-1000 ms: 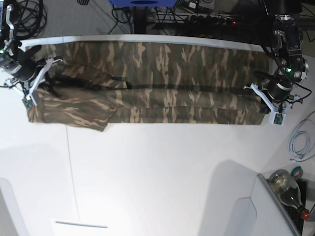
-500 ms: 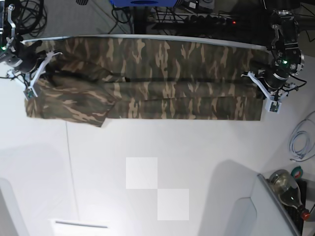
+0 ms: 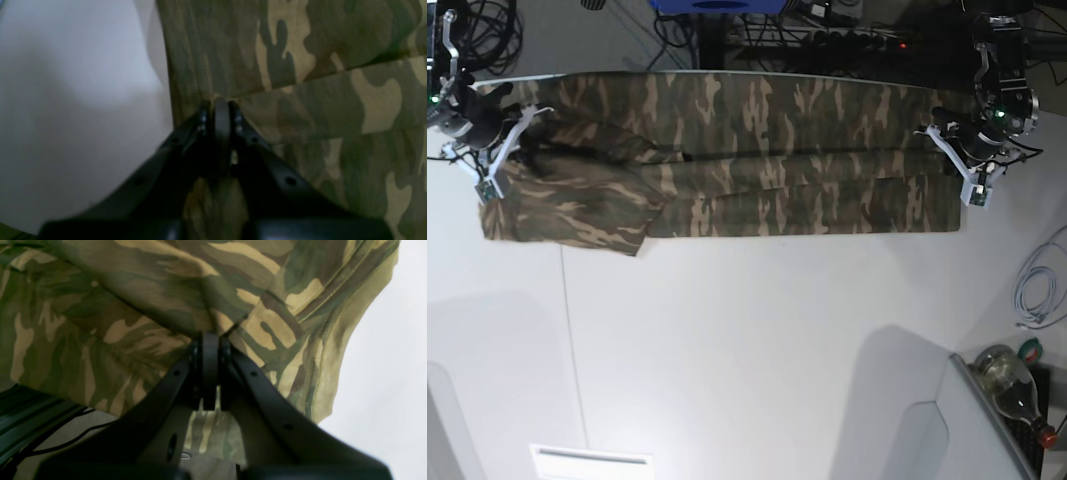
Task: Layout the t-shirt on the table in an organized manner, then fold the t-shirt properly
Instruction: 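Lower the folded hem onto the collar edge and open both grippers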
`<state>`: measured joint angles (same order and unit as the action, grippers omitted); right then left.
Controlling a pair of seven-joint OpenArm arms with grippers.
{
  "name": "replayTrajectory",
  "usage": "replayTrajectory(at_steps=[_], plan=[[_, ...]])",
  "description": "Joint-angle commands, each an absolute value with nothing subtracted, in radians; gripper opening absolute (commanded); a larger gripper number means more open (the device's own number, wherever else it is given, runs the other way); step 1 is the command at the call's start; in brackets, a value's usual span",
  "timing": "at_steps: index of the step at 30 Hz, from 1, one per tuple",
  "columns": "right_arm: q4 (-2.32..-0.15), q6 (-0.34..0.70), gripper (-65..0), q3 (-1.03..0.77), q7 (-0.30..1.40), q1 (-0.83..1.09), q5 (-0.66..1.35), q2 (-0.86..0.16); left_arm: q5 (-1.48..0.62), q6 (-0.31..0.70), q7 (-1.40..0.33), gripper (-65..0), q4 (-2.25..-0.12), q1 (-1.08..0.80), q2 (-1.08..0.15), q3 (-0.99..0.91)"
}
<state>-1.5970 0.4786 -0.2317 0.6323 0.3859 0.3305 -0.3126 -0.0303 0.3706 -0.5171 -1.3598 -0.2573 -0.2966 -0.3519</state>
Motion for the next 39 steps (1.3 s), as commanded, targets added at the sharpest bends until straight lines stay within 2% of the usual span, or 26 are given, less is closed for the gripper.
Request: replayTrajectory(at_steps=[1,2,4,8,11,12,13,15,17,20,22,24,25,26,27,28,34,39], plan=[[-1.610,0.470,-64.1,-0.242,0.621,0.383,0.335,-0.328,-0.031,0.364,-0.507,-65.0,-1.372,-0.252,-0.314,-0.357],[-1.610,0.470,-63.6,-0.242,0.621,0.384,0.335,-0.328,-0.031,0.364,-0.507,-65.0,-1.372,-0.252,-0.315,-0.357],[-1.610,0.470,-56.9,-0.242,0.625,0.387,0.337,-0.326,-0.031,0.364,-0.510,-65.0,-1.374,-0.252,-0.317,-0.357],[-1.621,0.458,-30.8,-0.243,0.670,0.390,0.341,-0.325,-0.030,0.364,-0.510,-64.3,-1.380,-0.254,-0.318,-0.357],[-1.684,0.461,-17.9,-0.302,0.670,0.417,0.341,-0.268,-0.031,0.364,-0.509,-37.0,-1.382,-0.278,-0.318,-0.363],[-1.732,0.464,-17.0,-0.346,0.671,0.427,0.341,-0.226,-0.031,0.364,-0.504,-27.3,-1.389,-0.286,-0.318,-0.369],[-1.779,0.466,-17.0,-0.384,0.671,0.437,0.340,-0.183,-0.035,0.364,-0.504,-20.2,-1.400,-0.289,-0.318,-0.371],[-1.859,0.466,-17.0,-0.427,0.673,0.447,0.338,-0.136,-0.041,0.364,-0.504,-10.2,-1.422,-0.305,-0.320,-0.381],[-1.914,0.466,-17.0,-0.424,0.677,0.446,0.338,-0.120,-0.042,0.364,-0.504,-8.2,-1.458,-0.312,-0.315,-0.450],[-1.899,0.466,-17.7,-0.381,0.679,0.380,0.335,-0.127,-0.044,0.364,-0.506,-11.8,-1.514,-0.312,-0.292,-0.549],[-1.817,0.463,-25.2,-0.367,0.679,0.315,0.335,-0.128,-0.044,0.364,-0.504,-22.5,-1.554,-0.312,-0.266,-0.595],[-1.719,0.461,-39.8,-0.372,0.679,0.232,0.335,-0.137,-0.044,0.364,-0.504,-42.8,-1.572,-0.309,-0.243,-0.608],[-1.672,0.460,-47.7,-0.372,0.679,0.211,0.335,-0.147,-0.044,0.364,-0.504,-56.1,-1.570,-0.306,-0.240,-0.607],[-1.638,0.460,-55.5,-0.372,0.679,0.196,0.335,-0.153,-0.044,0.364,-0.504,-65.0,-1.564,-0.303,-0.237,-0.607],[-1.615,0.460,-62.1,-0.372,0.679,0.189,0.335,-0.157,-0.044,0.364,-0.503,-65.0,-1.557,-0.303,-0.236,-0.607],[-1.601,0.460,-65.0,-0.372,0.679,0.186,0.335,-0.159,-0.044,0.364,-0.503,-65.0,-1.546,-0.302,-0.236,-0.607],[-1.466,0.460,-64.7,-0.361,0.682,0.134,0.335,-0.182,-0.044,0.364,-0.501,-65.0,-1.518,-0.300,-0.234,-0.568],[-1.461,0.461,-64.8,-0.361,0.759,0.182,0.335,-0.182,-0.044,0.364,-0.501,-65.0,-1.512,-0.300,-0.234,-0.570]])
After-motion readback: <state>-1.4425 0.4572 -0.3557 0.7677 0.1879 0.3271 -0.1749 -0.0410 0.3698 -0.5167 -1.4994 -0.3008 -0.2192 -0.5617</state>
